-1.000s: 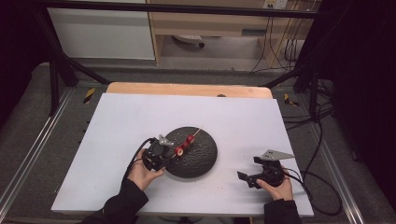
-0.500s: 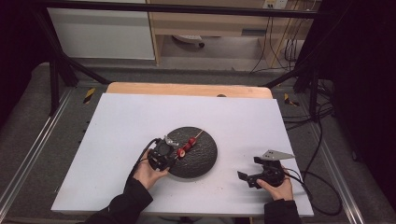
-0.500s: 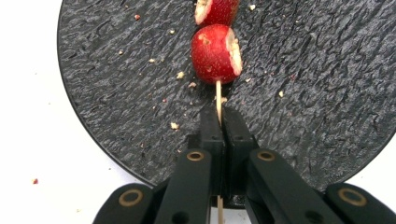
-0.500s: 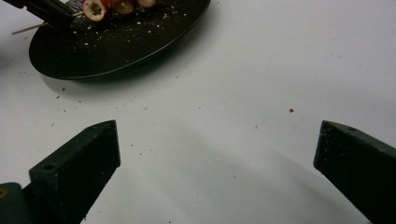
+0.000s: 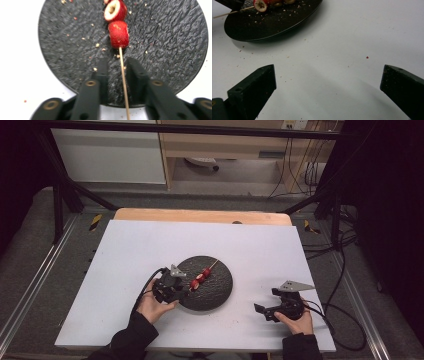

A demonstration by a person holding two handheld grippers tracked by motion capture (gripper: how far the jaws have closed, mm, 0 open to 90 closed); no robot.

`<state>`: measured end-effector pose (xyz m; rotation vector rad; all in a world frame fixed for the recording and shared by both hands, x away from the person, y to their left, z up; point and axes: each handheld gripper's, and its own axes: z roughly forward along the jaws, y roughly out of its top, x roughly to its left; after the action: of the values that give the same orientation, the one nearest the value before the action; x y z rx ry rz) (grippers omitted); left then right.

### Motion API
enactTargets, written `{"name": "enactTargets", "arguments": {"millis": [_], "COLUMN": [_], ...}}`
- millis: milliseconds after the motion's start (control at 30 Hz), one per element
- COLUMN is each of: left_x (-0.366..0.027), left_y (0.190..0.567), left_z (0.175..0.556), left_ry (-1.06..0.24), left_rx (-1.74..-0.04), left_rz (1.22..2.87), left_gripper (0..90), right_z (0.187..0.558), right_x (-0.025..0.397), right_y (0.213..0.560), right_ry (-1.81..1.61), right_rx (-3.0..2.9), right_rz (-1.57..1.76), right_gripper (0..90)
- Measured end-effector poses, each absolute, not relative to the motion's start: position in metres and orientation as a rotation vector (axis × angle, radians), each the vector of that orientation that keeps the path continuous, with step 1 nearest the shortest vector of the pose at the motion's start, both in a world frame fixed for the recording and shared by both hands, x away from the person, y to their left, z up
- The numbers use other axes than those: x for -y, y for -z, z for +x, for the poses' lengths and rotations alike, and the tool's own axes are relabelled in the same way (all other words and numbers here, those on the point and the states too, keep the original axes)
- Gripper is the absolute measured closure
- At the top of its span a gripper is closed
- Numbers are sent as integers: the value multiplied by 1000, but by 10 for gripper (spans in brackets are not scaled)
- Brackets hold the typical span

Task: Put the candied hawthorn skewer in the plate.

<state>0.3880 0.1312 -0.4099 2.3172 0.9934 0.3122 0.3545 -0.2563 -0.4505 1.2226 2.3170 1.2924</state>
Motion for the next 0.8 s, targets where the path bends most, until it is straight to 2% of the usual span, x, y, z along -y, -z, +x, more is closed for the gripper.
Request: {"name": "enactTargets", "arguments": {"millis": [233,333,467,533,800], "left_x": [-156,-169,-185,-194,-232], "left_y": [404,404,406,408,417], "left_z": [385,383,381,379,368], "left_ry": [-320,-309,-328,-338,-340], "left_rx": [-934,-920,-954,-969,-996], "left_rz": [2261,2237,2221,2210,2132], "left_gripper": [383,212,83,55,60], "right_z": [354,354,354,354,354], "right_x": [257,257,256,257,256], "right_y": [450,450,450,450,450], "right_ry": [-1300,-1299,-1302,-1303,-1300], "right_rx": [-2314,-2315,-2312,-2313,-2316], "right_rz": [1228,1229,1230,1228,1235], "right_gripper": [8,7,7,6,6]}}
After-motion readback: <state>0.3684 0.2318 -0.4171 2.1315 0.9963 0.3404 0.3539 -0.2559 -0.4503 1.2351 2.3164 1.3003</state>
